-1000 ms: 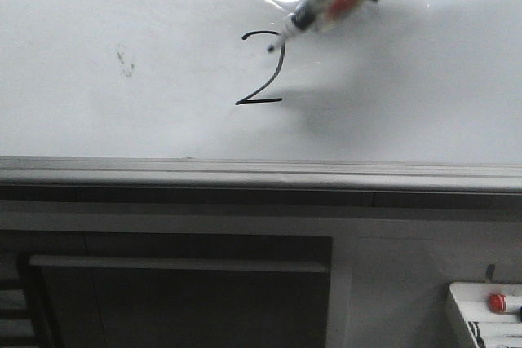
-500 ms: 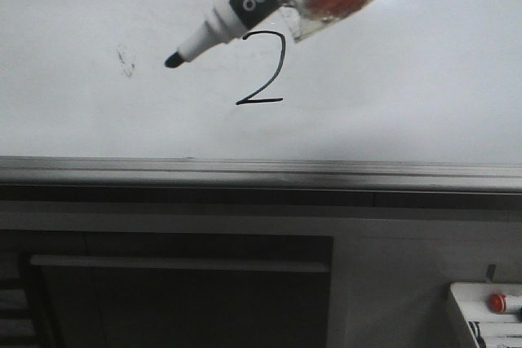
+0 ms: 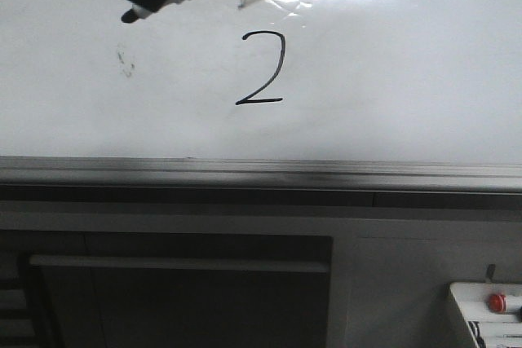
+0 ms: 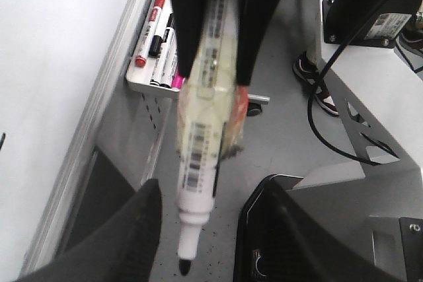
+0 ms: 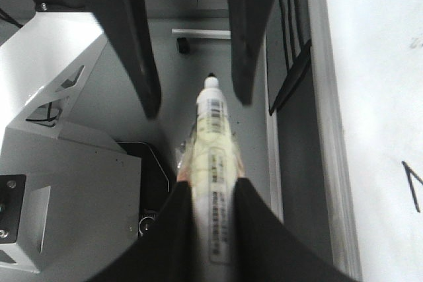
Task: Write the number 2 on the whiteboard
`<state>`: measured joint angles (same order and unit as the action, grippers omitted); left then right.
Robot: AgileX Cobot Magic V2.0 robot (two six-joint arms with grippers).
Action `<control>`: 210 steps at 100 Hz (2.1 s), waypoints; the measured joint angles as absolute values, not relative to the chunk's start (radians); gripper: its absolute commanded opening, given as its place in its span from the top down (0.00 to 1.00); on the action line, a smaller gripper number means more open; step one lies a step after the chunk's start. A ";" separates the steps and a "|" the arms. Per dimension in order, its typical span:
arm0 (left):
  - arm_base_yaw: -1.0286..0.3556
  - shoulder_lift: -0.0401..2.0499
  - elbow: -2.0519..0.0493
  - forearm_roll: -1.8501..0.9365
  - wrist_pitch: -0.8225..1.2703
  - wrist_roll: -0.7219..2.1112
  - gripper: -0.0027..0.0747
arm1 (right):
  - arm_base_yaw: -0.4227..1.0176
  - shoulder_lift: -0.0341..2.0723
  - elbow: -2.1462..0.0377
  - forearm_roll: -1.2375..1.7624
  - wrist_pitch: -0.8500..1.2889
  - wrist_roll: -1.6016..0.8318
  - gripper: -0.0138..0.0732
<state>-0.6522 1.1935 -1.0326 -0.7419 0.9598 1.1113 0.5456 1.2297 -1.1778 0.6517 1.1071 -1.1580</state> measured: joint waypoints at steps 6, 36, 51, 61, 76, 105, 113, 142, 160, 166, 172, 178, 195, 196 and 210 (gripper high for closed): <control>-0.664 1.217 -1.050 -0.742 0.955 1.111 0.57 | 0.546 1.230 -1.178 0.652 1.101 -1.158 0.85; -0.669 1.271 -1.077 -0.729 0.944 1.111 0.57 | 0.546 1.230 -1.178 0.652 1.090 -1.158 0.85; -0.669 1.271 -1.077 -0.719 0.944 1.111 0.62 | 0.546 1.230 -1.178 0.652 1.090 -1.158 0.85; -0.669 1.271 -1.077 -0.719 0.944 1.111 0.74 | 0.546 1.230 -1.178 0.653 1.090 -1.158 0.85; -0.669 1.271 -1.077 -0.719 0.946 1.111 0.92 | 0.546 1.230 -1.178 0.657 1.086 -1.158 0.85; -0.671 1.271 -1.077 -0.716 0.952 1.130 0.99 | 0.546 1.230 -1.178 0.657 1.085 -1.160 0.83; -0.671 1.271 -1.077 -0.716 0.952 1.130 0.99 | 0.546 1.230 -1.178 0.657 1.085 -1.160 0.75; -0.671 1.271 -1.077 -0.707 0.936 1.122 0.99 | 0.530 1.223 -1.178 0.646 1.080 -1.091 0.52; -0.638 1.261 -1.077 -0.682 0.885 1.080 0.99 | 0.410 1.148 -1.176 0.599 1.094 -0.950 0.52; -0.619 1.241 -1.072 -0.646 0.855 1.039 0.99 | 0.356 1.099 -1.164 0.567 1.094 -0.899 0.52; -0.591 1.205 -1.055 -0.607 0.811 0.987 0.99 | 0.299 1.044 -1.144 0.541 1.094 -0.851 0.52; -0.559 1.167 -1.022 -0.566 0.756 0.924 0.99 | 0.253 0.994 -1.112 0.525 1.094 -0.823 0.52; -0.422 1.055 -0.864 -0.532 0.549 0.767 0.99 | 0.177 0.854 -1.001 0.518 1.081 -0.779 0.52; -0.416 1.052 -0.856 -0.532 0.539 0.754 0.99 | 0.175 0.844 -0.992 0.518 1.079 -0.779 0.52; -0.308 1.022 -0.705 -0.584 0.324 0.673 0.99 | 0.171 0.763 -0.911 0.518 1.053 -0.759 0.52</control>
